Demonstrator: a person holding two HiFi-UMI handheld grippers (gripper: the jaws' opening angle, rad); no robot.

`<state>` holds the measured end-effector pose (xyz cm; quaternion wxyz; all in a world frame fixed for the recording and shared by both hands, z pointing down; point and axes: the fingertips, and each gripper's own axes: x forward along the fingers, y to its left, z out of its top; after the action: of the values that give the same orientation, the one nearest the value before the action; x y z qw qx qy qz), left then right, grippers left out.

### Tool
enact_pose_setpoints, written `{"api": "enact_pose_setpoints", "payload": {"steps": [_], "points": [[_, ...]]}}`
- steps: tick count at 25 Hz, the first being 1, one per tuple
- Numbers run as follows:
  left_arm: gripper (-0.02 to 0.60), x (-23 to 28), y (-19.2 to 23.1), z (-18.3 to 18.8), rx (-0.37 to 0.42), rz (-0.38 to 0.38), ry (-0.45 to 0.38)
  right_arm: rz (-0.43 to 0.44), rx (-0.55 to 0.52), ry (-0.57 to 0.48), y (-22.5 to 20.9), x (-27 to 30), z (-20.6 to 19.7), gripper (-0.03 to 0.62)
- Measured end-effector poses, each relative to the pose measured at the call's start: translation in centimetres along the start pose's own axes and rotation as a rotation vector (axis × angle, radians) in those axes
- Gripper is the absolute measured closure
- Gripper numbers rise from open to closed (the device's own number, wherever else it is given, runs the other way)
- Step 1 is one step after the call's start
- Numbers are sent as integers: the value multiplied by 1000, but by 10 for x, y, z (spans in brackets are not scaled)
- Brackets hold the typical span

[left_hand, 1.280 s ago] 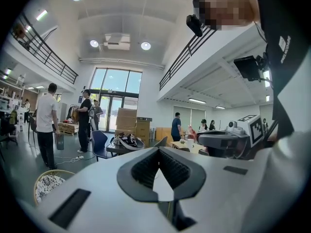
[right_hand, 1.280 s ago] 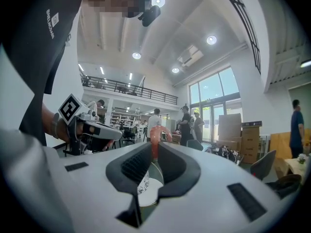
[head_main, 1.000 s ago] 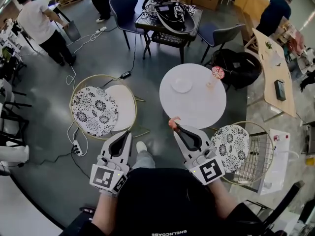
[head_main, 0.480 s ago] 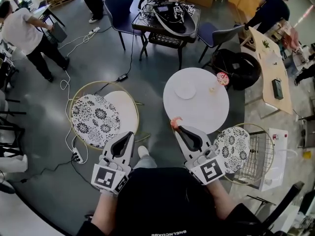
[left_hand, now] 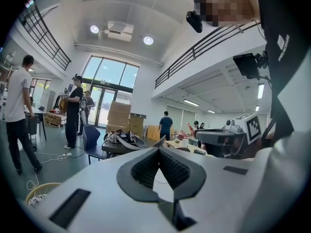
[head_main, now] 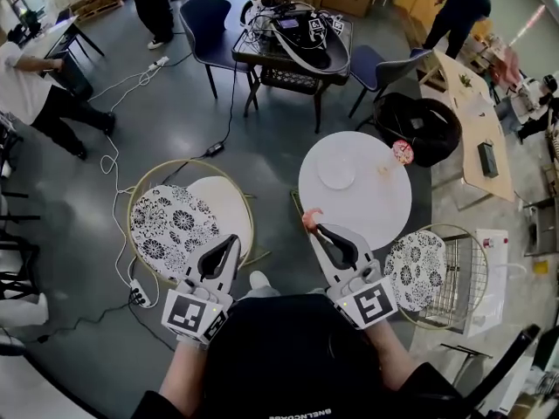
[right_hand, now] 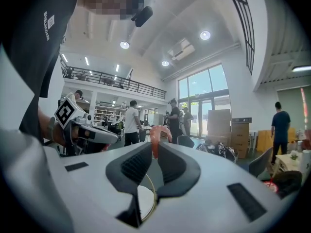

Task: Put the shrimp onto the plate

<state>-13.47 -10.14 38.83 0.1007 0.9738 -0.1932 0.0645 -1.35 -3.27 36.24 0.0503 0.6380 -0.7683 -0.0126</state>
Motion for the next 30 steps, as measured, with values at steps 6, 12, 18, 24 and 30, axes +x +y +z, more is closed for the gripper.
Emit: {"api": "enact_pose_setpoints", "payload": {"steps": [6,12,18,24,30], "points": [[577,6,17,2,-3,-28,1,-5,-12,29,3,19,-3,546],[577,13,24,2,-18,-28,-1,-4,-10,33,-3,32,-3,546],[577,23,24,2,-19,-28,8,15,-7,29,-11,42,-1,546],[577,35,29,7,-15,0,21,43,2,30,-26,55,-5,546],[577,47,27,11,-11,23,33,75,12,31,-40,64,-11,546]]}}
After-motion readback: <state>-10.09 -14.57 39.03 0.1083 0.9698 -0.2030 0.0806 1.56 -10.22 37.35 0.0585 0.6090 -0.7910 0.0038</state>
